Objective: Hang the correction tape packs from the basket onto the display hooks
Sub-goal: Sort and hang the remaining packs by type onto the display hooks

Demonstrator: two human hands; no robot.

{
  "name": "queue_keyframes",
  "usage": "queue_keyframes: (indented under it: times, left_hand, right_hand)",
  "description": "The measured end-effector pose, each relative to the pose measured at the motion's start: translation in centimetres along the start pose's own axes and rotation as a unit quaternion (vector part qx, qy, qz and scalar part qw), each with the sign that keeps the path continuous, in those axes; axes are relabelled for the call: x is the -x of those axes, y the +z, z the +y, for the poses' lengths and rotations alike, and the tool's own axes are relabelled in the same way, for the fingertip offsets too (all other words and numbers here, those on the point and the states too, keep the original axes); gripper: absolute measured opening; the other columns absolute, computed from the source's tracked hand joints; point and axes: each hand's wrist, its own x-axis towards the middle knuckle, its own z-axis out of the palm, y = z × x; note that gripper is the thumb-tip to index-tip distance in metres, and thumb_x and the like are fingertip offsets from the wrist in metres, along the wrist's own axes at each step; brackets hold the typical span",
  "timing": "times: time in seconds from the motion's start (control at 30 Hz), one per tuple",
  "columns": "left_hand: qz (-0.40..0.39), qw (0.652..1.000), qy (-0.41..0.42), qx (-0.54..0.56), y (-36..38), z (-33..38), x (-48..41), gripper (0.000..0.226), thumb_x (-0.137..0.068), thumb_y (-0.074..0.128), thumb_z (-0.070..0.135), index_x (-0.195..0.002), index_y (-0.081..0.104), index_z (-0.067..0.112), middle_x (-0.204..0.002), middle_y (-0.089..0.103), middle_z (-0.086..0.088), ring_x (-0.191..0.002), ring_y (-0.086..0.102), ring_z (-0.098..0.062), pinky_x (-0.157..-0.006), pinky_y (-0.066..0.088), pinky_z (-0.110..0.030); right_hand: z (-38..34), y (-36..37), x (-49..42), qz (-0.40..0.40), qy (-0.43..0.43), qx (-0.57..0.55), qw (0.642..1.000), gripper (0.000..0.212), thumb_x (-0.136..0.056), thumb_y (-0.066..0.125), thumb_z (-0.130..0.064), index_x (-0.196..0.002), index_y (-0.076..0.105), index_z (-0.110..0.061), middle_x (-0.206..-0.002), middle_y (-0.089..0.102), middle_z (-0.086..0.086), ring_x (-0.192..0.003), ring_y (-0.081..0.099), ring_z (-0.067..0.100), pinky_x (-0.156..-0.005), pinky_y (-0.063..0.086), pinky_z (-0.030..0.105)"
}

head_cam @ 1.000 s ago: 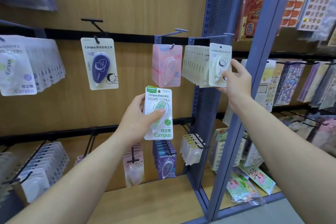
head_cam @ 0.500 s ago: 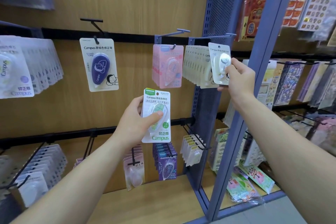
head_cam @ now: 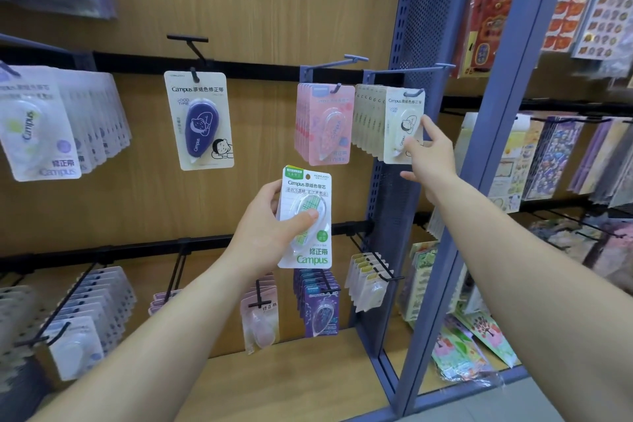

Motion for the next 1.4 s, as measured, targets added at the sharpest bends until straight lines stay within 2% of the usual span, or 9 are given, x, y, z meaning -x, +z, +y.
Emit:
queue_keyframes:
  times: [0.13,0.3,0.4,0.53,0.63,0.7,0.83,1.13,1.4]
  left_hand:
    - [0.006,1.000,0.000,0.012,-0.3,0.2,0.5,0.059,-0.089,0.079,0.020,-0.141,0.051,0.023,-0.119,0.074,0.010,-0.104,0.072,-0.006,-0.093,0.060,-0.044]
    - [0.009,0.999,-0.021,0.040,0.1,-0.4,2.1,0.056,-0.085,0.082,0.023,-0.133,0.054,0.026,-0.117,0.075,0.008,-0.101,0.075,-0.013,-0.088,0.062,-0.046]
    - [0.013,0.998,-0.032,0.047,0.9,-1.2,3.6,0.056,-0.082,0.085,0.020,-0.128,0.054,0.028,-0.117,0.075,0.006,-0.100,0.075,-0.013,-0.084,0.063,-0.040]
    - [0.024,0.997,-0.057,0.055,1.3,-3.1,6.2,0.056,-0.082,0.085,0.015,-0.128,0.055,0.023,-0.115,0.075,0.004,-0.098,0.075,-0.010,-0.084,0.062,-0.035]
    - [0.036,0.996,-0.064,0.050,0.8,-4.2,8.4,0.052,-0.086,0.082,0.015,-0.128,0.052,0.023,-0.117,0.072,0.005,-0.091,0.074,-0.003,-0.066,0.058,-0.020]
    - [0.039,0.994,-0.084,0.050,0.1,-5.0,9.6,0.050,-0.089,0.079,0.016,-0.129,0.051,0.024,-0.119,0.071,0.002,-0.093,0.076,-0.015,-0.059,0.061,-0.031]
    - [0.044,0.993,-0.111,0.021,-2.8,-7.1,11.8,0.057,-0.091,0.072,0.003,-0.136,0.047,0.029,-0.127,0.068,0.005,-0.111,0.071,-0.021,-0.081,0.062,-0.056]
    - [0.101,0.988,-0.104,-0.043,-11.7,-10.0,17.1,0.056,-0.089,0.076,0.003,-0.131,0.051,0.029,-0.124,0.071,0.010,-0.109,0.069,-0.001,-0.093,0.057,-0.028]
    - [0.158,0.978,-0.118,-0.063,-19.0,-12.1,20.1,0.056,-0.085,0.081,0.005,-0.126,0.055,0.035,-0.121,0.074,0.010,-0.114,0.069,-0.010,-0.096,0.057,-0.041]
  right_hand:
    - [0.5,-0.4,3.2,0.069,-0.011,0.086,0.994,0.060,-0.098,0.065,-0.036,-0.153,0.040,-0.037,-0.133,0.050,-0.001,-0.109,0.055,0.016,-0.093,0.048,0.036]
    - [1.5,0.1,13.2,-0.140,0.021,-0.036,0.989,0.017,-0.102,0.062,-0.030,-0.118,0.064,-0.034,-0.114,0.069,-0.001,-0.100,0.069,0.016,-0.080,0.061,0.033]
    - [2.2,1.4,18.1,-0.224,0.051,-0.085,0.970,0.020,-0.100,0.065,-0.026,-0.120,0.065,-0.028,-0.110,0.074,0.000,-0.095,0.075,0.016,-0.077,0.064,0.036]
    - [4.1,2.7,21.5,-0.212,0.080,-0.116,0.967,0.028,-0.093,0.076,-0.020,-0.118,0.066,-0.015,-0.109,0.076,0.002,-0.096,0.076,0.021,-0.082,0.063,0.045]
    - [5.8,3.3,23.3,-0.227,0.113,-0.121,0.960,0.027,-0.095,0.074,-0.022,-0.119,0.063,-0.014,-0.109,0.076,0.003,-0.093,0.077,0.027,-0.082,0.062,0.056]
    - [6.6,3.8,24.4,-0.231,0.135,-0.142,0.953,0.026,-0.098,0.068,-0.017,-0.122,0.059,-0.011,-0.108,0.078,0.003,-0.094,0.077,0.026,-0.083,0.062,0.054]
    - [7.2,5.5,26.4,-0.250,0.150,-0.161,0.943,0.022,-0.100,0.063,-0.010,-0.121,0.057,-0.009,-0.104,0.080,0.004,-0.094,0.077,0.024,-0.082,0.063,0.047]
    - [6.4,12.9,31.0,-0.335,0.162,-0.160,0.914,0.021,-0.099,0.064,-0.008,-0.119,0.057,-0.012,-0.105,0.079,0.002,-0.094,0.077,0.024,-0.069,0.062,0.036]
    - [5.5,19.2,34.6,-0.386,0.135,-0.131,0.903,0.023,-0.097,0.068,-0.012,-0.118,0.061,-0.018,-0.108,0.079,-0.002,-0.101,0.075,0.022,-0.088,0.061,0.049]
